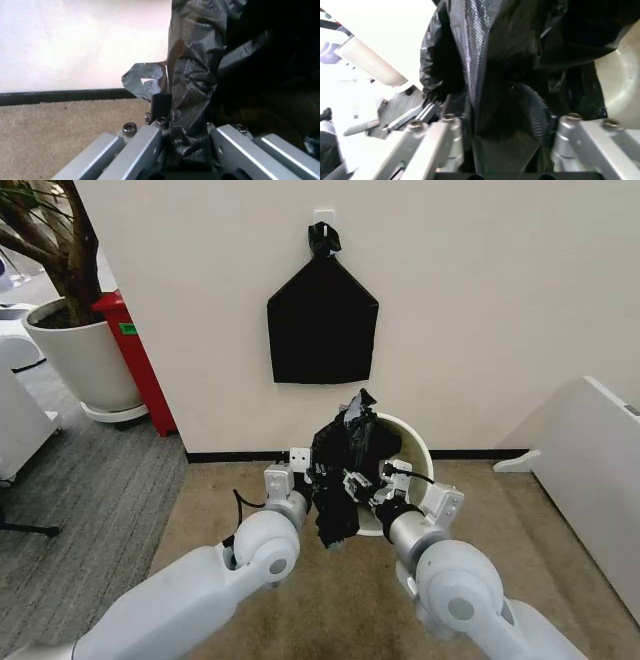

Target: Place the garbage bag over the trash bin.

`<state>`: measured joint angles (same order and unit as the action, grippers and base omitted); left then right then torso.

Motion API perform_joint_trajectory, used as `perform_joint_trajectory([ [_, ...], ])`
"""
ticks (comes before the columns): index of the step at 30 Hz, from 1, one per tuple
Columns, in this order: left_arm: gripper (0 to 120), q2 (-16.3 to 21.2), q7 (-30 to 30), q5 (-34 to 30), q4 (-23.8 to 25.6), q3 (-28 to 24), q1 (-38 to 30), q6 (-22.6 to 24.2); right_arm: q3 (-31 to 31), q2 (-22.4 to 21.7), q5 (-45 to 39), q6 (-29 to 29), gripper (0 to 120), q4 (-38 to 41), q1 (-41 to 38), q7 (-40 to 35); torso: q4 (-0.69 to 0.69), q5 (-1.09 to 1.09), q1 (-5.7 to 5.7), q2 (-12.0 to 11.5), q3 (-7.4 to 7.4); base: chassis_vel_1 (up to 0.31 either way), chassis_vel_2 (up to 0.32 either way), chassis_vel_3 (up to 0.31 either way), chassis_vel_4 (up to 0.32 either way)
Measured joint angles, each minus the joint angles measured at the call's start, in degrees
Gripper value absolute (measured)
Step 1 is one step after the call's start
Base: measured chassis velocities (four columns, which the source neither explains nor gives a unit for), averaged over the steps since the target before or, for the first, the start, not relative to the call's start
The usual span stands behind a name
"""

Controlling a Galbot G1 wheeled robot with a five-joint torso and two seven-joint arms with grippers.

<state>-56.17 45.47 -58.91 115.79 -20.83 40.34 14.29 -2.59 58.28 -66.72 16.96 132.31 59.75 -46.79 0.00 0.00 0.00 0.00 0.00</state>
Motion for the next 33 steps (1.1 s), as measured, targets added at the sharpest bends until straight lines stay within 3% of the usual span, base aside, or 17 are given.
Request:
perform_joint_trajectory([
  [8, 0, -0.05, -0.67, 1.06, -0.02, 0.11, 0.13, -0.29, -0.81, 0.0, 1.34, 0.2, 0, -0.33, -0.41, -0.35, 0.0, 0.0, 0.0, 0.0, 0.0, 0.0, 0.0, 0.0, 0.0],
  [26, 0, -0.08, -2.16, 5.31, -0.61, 1.72, 2.86, -0.6, 0.45, -1.82, 4.47, 1.95, 0, 1.18, 1.15, -3.85, 0.0, 0.01, 0.0, 0.0, 0.0, 0.0, 0.0, 0.0, 0.0],
  [33, 0, 0.08, -3.23, 8.87, -1.37, 2.48, 3.77, -0.67, 0.9, -3.27, 10.67, 4.37, 0, 3.0, 2.82, -3.55, 0.0, 0.01, 0.0, 0.0, 0.0, 0.0, 0.0, 0.0, 0.0],
])
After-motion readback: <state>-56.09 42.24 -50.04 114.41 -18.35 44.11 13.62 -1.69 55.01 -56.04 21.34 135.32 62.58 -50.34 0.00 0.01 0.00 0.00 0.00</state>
